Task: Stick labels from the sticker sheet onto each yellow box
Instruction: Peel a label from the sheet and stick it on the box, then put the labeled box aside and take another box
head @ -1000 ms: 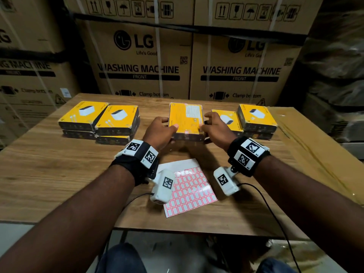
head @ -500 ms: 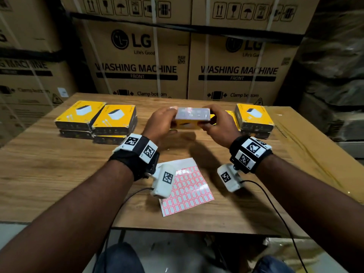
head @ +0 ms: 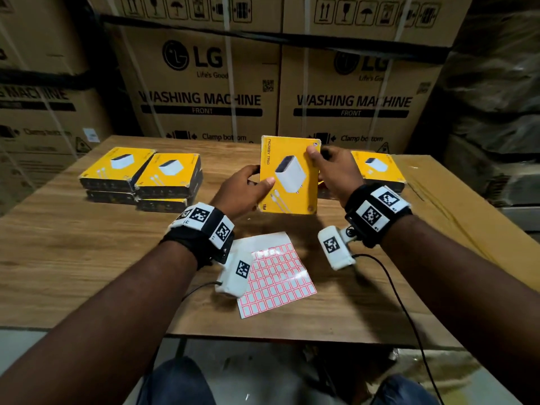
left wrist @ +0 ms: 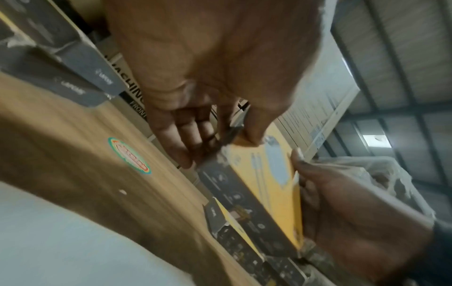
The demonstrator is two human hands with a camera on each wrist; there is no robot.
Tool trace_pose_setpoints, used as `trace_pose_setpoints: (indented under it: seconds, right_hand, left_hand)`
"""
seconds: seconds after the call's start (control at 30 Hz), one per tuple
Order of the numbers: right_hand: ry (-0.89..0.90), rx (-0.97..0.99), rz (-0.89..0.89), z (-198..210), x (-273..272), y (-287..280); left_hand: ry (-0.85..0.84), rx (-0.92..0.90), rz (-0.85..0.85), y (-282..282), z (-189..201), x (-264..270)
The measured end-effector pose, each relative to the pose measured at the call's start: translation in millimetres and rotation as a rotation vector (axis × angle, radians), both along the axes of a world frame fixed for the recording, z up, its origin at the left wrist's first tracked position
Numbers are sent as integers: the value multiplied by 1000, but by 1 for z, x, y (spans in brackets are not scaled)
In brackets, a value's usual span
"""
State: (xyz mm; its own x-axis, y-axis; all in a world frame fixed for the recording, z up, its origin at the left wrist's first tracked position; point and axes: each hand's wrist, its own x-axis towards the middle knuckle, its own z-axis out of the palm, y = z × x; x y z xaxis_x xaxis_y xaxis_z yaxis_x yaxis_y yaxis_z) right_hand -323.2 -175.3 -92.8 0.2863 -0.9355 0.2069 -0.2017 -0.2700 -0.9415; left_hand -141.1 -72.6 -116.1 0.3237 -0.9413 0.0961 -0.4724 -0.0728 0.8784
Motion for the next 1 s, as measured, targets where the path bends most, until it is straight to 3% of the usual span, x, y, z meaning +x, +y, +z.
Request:
trace_pose_setpoints:
  seconds: [0.17,0.27,0.37,0.5,0.67,1.0]
  right_hand:
    - [235,-127,85,-17,-4,11]
    - [409,-252,171,-18,-14,16]
    - [591,-301,186,-19,-27,13]
    - [639,-364,-17,-20,-41,-4]
    - [763,-378,-127,-12,-50,-24]
    - [939,-439,-210,-21,-44,-43]
  left_hand:
    - [310,-12,187,-17,-1,-7]
    - [408,-2,140,-30,-3,-11]
    - [359,6,25,-42,1,-23]
    - [187,58,-119,-62,7,-39]
    - [-13,59,-103,-101,5,-56]
    - [-20,96,-64,-144,-11,-71]
